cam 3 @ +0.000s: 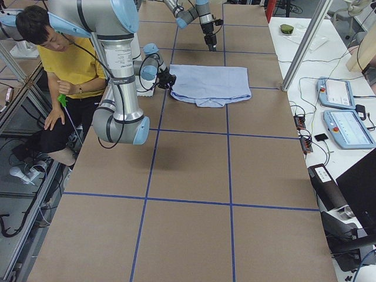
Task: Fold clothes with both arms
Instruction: 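Lower the left gripper to the shirt's near edge and grasp both near corners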
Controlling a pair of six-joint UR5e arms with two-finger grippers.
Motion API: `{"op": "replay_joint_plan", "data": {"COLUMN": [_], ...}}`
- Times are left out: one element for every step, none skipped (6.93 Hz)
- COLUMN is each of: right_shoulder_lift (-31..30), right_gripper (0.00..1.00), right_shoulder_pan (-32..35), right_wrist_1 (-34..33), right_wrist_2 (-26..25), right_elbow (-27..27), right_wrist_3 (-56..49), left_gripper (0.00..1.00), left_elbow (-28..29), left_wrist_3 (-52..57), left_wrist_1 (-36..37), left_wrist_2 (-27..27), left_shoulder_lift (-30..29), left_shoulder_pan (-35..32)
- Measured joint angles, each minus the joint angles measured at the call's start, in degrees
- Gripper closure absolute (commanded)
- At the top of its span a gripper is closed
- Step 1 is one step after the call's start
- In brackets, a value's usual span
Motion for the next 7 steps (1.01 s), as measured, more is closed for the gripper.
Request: {"op": "replay_joint_plan", "data": {"right_shoulder_lift": [-0.01,-0.01,-0.03,-0.03,-0.02,-0.03,-0.04], "right_gripper": [1.00,1.00,1.00,1.00,1.00,1.00,1.00], "right_shoulder_pan": [0.03,0.08,0.11,0.12,0.10,0.09,0.11], "right_wrist_1": [0.00,0.00,0.00,0.00,0.00,0.00,0.00], "right_wrist_2": [-0.02,-0.02,-0.03,-0.03,-0.03,-0.03,-0.03], "right_elbow": [0.09,0.19,0.23,0.35,0.61,0.87,0.99], "right_wrist_3": [-0.01,-0.04,-0.08,-0.10,-0.11,-0.11,-0.11], "left_gripper": [0.35,0.37,0.39,0.40,0.44,0.49,0.66], "left_elbow": [-3.39,-6.07,-7.39,-7.76,-7.64,-7.42,-7.30], "left_wrist_3": [-5.95,-10.73,-14.51,-17.57,-19.40,-20.30,-21.05], "left_wrist_1": [-0.05,-0.09,-0.06,-0.03,0.00,0.01,0.00], "left_wrist_2": [3.58,6.62,9.91,12.82,15.21,16.58,17.16], "left_shoulder_lift": [3.23,6.33,8.17,8.87,9.09,9.12,9.13], "left_shoulder_pan": [5.52,10.56,15.38,19.60,22.91,24.81,25.96]}}
